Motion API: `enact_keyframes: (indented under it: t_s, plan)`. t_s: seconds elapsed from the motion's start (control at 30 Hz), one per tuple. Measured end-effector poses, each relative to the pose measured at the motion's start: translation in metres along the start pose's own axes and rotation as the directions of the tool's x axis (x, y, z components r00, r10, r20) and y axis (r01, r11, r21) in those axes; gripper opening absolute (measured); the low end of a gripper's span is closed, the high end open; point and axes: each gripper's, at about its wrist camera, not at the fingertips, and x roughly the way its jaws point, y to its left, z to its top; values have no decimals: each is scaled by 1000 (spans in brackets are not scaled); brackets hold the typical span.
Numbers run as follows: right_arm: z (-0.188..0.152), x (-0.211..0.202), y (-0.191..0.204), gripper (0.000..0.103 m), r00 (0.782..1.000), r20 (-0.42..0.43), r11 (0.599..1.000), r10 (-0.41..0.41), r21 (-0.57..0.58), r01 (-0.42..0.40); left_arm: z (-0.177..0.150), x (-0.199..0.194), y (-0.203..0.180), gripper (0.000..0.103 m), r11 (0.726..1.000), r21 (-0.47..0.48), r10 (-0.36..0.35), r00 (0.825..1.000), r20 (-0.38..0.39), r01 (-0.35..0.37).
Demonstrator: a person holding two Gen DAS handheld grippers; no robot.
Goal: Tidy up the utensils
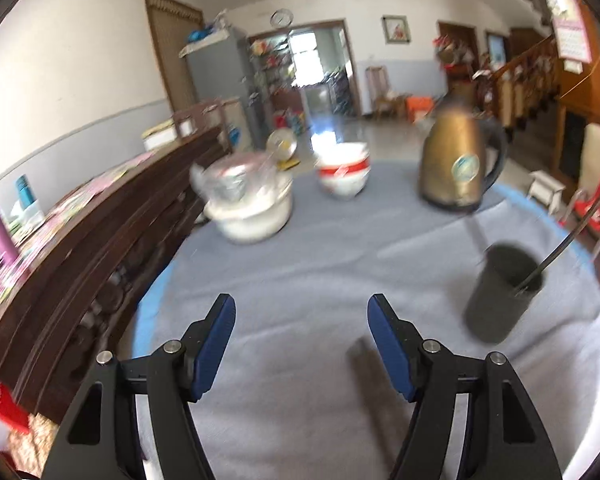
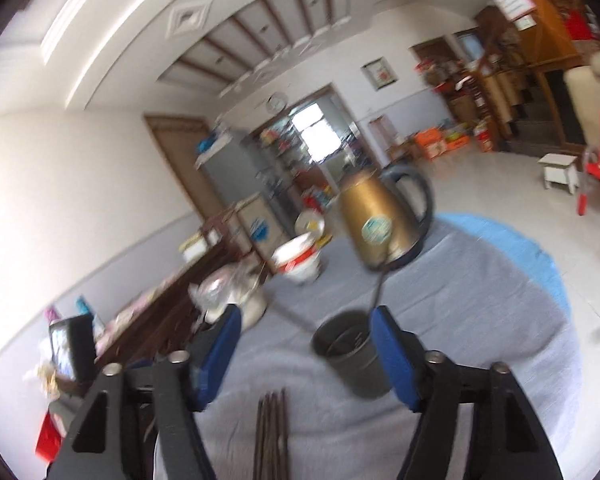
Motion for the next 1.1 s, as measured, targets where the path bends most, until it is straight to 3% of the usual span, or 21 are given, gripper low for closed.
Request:
enact_keyframes:
  t_s: [0.07, 0.3, 0.5, 1.1]
  plan:
    - [-13, 17, 10, 38, 996, -84, 1000, 27, -9, -27, -11, 7, 8, 69, 1000, -3, 18, 999, -34, -18]
    - [-56, 65, 25, 38, 964, -261, 999, 41, 3, -41, -32, 26, 20, 69, 1000, -14, 26, 994, -105, -28]
    - [-77, 85, 29, 38, 940, -341, 999, 27, -15, -34, -39, 43, 22, 69, 1000, -23, 6, 990, -142, -10]
    - [-96, 131, 15, 38, 887, -461, 1000, -6, 3, 8, -46, 92, 9, 69, 999, -34, -46, 968, -249, 39]
